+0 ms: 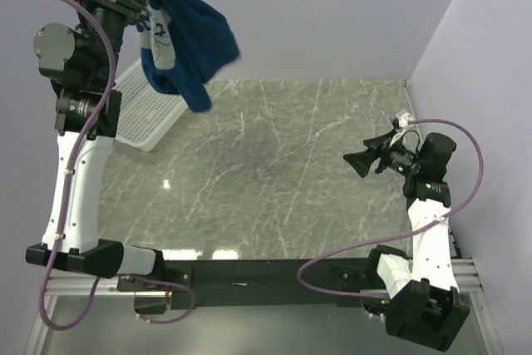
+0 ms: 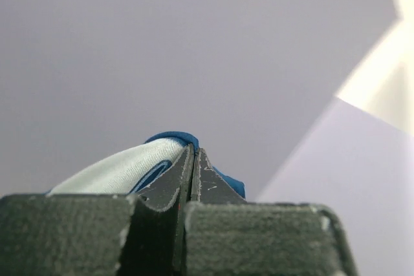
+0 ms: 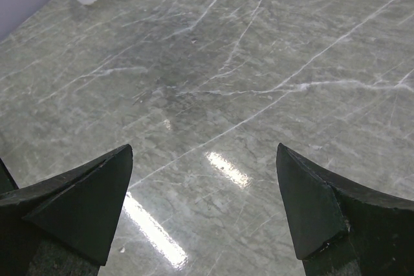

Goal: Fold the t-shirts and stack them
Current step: Move the tshirt to the center of the board

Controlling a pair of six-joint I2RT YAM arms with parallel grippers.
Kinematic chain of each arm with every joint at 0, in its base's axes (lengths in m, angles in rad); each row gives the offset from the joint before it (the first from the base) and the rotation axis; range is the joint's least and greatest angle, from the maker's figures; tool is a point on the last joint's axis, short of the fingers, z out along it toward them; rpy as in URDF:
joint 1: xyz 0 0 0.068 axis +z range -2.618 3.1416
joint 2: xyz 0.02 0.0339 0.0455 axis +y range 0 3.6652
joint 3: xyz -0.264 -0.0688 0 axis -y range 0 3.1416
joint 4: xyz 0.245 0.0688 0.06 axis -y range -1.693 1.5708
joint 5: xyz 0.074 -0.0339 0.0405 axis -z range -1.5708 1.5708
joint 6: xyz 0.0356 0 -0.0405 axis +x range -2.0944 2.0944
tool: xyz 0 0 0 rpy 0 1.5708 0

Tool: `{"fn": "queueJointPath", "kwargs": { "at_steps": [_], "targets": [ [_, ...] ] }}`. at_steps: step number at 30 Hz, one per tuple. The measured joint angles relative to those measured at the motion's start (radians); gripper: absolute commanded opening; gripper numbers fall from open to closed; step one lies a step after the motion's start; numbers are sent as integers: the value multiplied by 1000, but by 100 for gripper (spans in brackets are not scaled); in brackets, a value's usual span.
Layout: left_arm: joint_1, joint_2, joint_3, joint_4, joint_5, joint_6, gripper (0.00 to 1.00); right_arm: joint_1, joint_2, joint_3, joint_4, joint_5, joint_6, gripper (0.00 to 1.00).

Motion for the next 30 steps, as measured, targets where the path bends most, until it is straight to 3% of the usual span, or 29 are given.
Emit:
{"fn": "queueJointPath", "kwargs": {
  "at_steps": [7,14,22,30],
  "targets": [
    [-130,9,31,35,47,-23,0,0,0,0,0,4,0,97],
    [-238,14,-52,38,83,-30,0,0,0,0,0,11,-1,97],
    [-396,-29,-314,62,112,13,0,0,0,0,-1,23,-5,97],
    [-436,-43,-523,83,114,29,2,0,3,0,-4,26,-11,97]
  ]
}}
